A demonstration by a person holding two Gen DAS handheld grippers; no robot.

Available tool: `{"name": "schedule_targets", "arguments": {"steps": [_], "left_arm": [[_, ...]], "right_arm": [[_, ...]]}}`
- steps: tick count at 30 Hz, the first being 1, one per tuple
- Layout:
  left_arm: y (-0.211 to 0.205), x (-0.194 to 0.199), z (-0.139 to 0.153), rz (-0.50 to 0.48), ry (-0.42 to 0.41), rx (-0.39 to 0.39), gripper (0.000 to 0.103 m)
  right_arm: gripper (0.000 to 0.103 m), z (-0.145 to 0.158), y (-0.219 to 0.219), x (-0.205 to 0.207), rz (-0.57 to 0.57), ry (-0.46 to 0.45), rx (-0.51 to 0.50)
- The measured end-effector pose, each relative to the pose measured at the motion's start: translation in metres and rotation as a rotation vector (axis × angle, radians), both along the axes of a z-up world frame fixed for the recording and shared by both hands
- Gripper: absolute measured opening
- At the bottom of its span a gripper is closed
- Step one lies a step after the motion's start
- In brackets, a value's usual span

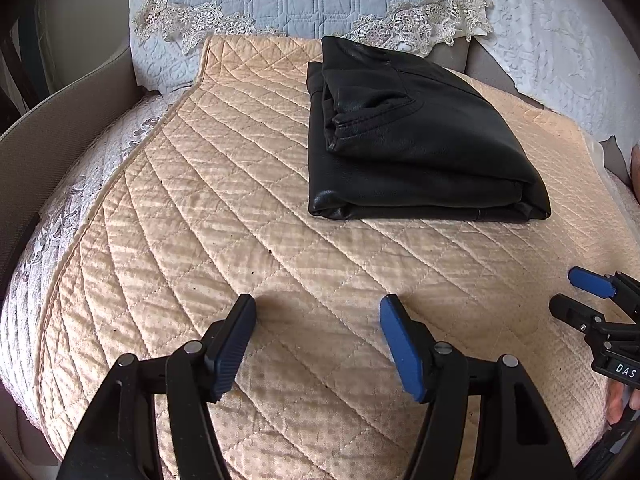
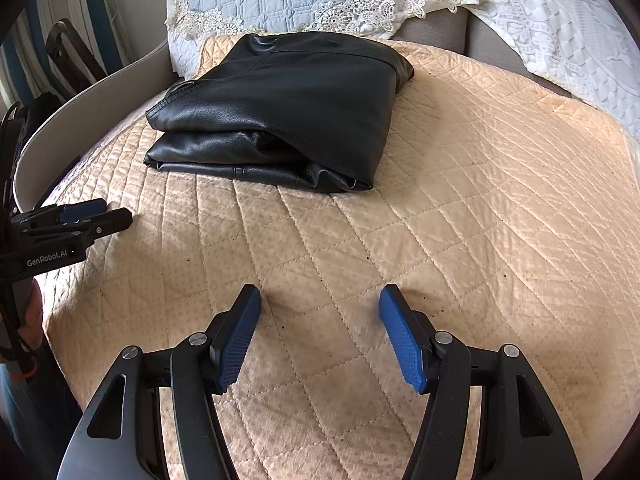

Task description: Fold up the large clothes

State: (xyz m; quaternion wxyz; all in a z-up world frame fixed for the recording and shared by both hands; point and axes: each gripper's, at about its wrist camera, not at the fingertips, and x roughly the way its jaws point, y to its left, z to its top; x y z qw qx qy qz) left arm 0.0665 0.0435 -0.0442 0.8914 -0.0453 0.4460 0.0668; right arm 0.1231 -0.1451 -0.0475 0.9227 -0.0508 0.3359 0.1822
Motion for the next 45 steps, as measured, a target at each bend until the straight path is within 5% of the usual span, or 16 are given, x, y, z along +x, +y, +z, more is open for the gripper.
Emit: {"name": "schedule_targets", "arguments": {"steps": [45], "left_arm": [[0.0018,0.0028,-0.0018,-0.008,0.009,-0.007,0.070]], "right_arm": [[0.063,-0.0003,0.0007,0.0004,0.002,0.002,-0.001]]}}
